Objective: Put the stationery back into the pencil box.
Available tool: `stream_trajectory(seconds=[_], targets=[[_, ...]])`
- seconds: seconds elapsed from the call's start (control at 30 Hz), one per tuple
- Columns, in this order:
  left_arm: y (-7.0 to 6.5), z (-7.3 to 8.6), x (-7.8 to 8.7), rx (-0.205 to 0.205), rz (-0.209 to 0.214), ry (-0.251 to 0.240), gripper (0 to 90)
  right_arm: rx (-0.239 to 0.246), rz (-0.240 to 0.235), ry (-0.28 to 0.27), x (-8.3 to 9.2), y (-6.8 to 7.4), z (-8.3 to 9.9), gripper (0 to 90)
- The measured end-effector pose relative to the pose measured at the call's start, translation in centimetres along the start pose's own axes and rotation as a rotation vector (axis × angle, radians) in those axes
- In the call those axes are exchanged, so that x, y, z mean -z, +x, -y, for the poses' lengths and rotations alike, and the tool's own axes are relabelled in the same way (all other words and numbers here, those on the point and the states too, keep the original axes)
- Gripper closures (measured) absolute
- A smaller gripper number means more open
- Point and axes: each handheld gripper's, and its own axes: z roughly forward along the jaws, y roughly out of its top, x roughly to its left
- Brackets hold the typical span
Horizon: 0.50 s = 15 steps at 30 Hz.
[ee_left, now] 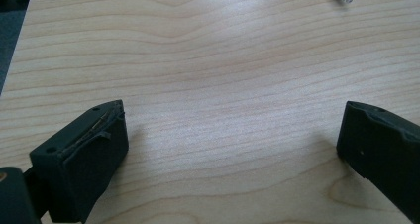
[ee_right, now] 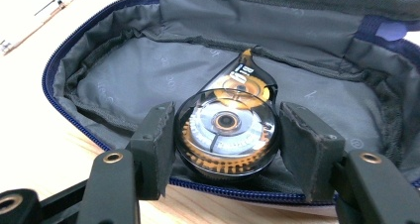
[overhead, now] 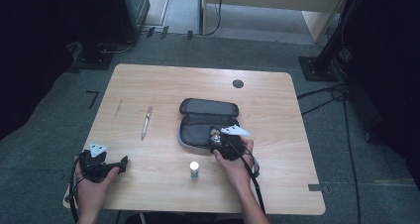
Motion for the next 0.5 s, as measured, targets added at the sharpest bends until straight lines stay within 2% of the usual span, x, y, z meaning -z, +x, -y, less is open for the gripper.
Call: stream_trajectory(seconds=[0.1,0.17,0.23,0.43,0.47,0.5], targets=[[0.0,0.0,0.0,0.0,0.0,0.0,0.0,-0.006,0.016,-0.004,0.0,-0.06,0.0,39.8],[0.0,0.0,0.0,0.0,0.0,0.0,0.0,-0.002,0.049,-0.009,0.19,-0.31,-0.13,42.0],[0.0,0.0,0.0,0.0,0.0,0.0,0.0,0.002,0.061,-0.006,0.3,-0.45,-0.24,42.2],[0.0,0.0,0.0,0.0,0.0,0.0,0.0,-0.013,0.042,-0.004,0.33,-0.47,-0.58,38.1],[0.0,0.0,0.0,0.0,0.0,0.0,0.0,-0.012,0.039,0.003,0.2,-0.38,-0.66,36.4],[0.0,0.0,0.0,0.0,0.0,0.0,0.0,-0.008,0.038,0.032,-0.31,-0.08,-0.84,33.0]])
